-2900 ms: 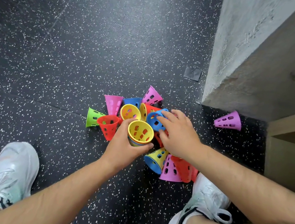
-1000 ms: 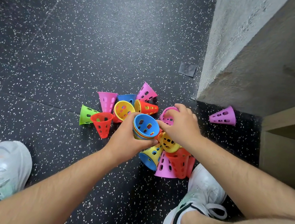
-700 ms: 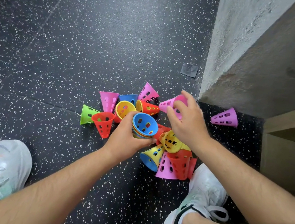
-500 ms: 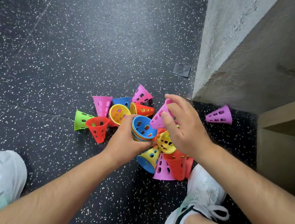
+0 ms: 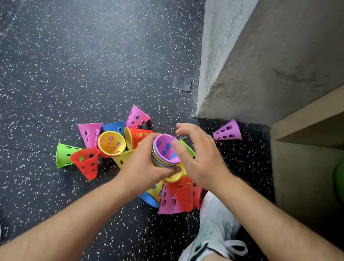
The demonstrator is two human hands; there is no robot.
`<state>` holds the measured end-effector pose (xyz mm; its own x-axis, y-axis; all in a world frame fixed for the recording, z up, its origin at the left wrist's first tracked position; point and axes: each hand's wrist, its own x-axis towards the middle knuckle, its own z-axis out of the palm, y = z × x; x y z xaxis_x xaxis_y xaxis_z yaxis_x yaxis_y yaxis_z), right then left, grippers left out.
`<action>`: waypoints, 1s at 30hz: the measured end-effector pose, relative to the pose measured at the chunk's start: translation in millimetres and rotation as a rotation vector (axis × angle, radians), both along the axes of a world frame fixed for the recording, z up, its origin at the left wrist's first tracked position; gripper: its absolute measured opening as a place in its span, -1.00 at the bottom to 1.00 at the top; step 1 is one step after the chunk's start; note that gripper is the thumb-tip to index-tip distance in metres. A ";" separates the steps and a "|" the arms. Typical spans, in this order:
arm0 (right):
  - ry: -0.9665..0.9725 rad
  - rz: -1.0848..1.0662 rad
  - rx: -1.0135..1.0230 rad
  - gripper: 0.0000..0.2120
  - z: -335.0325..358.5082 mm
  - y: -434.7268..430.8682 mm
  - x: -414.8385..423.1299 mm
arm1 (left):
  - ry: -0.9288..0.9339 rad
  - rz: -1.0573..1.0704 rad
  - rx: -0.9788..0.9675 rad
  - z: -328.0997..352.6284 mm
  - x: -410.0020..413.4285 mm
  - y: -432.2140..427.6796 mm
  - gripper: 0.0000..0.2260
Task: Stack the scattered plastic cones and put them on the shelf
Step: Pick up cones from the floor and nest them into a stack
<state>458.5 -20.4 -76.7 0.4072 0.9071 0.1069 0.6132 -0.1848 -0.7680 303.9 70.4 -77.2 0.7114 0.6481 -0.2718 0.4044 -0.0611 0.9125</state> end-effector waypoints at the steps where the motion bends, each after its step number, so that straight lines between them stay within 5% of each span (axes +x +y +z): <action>1: 0.008 -0.134 0.044 -0.69 -6.8 -2.7 8.0 | 0.010 -0.011 0.014 -1.2 3.8 -1.0 -0.44; 4: -0.068 -0.558 0.052 -0.71 -28.7 -10.9 40.3 | 0.031 -0.033 0.019 -0.9 14.9 -4.2 -0.41; 6: -0.117 -0.711 -0.123 -0.69 -38.1 -16.8 63.0 | 0.035 -0.042 0.023 1.3 22.2 -5.8 -0.42; 10: -0.125 -0.751 -0.496 -0.47 -51.0 -26.1 92.2 | 0.043 -0.056 0.021 4.7 32.9 -6.4 -0.47; 14: -0.135 -0.707 -0.579 -0.70 -63.4 -31.0 105.2 | 0.033 -0.056 0.028 4.1 35.1 -5.0 -0.47; 18: -0.096 -0.694 -0.477 -0.85 -63.9 -35.7 102.2 | 0.024 -0.053 0.014 0.5 32.0 -4.2 -0.47; 30: -0.125 -0.275 0.241 -0.86 -1.6 -5.7 29.6 | 0.055 0.028 0.018 -6.5 15.5 -0.3 -0.46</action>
